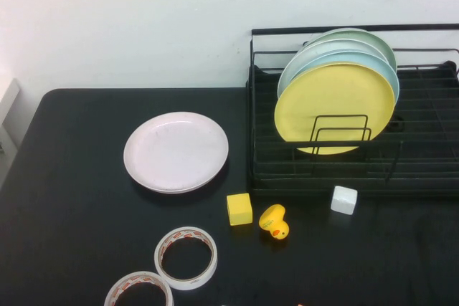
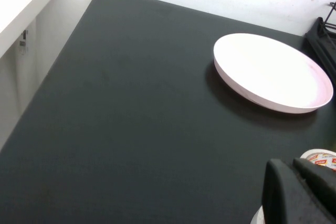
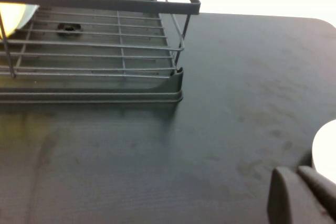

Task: Place plate on rack

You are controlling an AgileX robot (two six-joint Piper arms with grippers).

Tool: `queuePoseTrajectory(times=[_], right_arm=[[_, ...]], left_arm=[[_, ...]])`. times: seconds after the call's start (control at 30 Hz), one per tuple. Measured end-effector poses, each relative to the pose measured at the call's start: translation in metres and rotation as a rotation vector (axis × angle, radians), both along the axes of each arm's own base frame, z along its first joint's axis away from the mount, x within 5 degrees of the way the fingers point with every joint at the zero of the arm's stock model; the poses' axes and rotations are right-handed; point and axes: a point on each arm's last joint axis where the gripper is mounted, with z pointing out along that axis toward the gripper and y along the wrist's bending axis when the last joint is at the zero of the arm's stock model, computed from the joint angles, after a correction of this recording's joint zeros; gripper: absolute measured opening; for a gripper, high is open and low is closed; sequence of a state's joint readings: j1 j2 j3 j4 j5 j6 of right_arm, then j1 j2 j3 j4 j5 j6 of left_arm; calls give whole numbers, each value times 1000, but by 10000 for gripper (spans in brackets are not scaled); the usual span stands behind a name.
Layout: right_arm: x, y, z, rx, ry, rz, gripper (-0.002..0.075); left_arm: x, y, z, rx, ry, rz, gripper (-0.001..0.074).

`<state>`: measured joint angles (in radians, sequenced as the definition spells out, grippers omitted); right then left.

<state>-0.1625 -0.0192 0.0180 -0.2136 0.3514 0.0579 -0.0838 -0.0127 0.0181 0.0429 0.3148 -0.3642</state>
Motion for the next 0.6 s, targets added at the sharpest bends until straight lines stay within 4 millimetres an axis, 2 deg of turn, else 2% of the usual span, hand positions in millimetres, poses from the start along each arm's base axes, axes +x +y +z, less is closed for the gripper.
queuePoseTrajectory(times=[0.6], right_arm=[[-1,-2,0,-63,14,-6,-2]], left_arm=[[0,2,0,81,-5,-1,0]])
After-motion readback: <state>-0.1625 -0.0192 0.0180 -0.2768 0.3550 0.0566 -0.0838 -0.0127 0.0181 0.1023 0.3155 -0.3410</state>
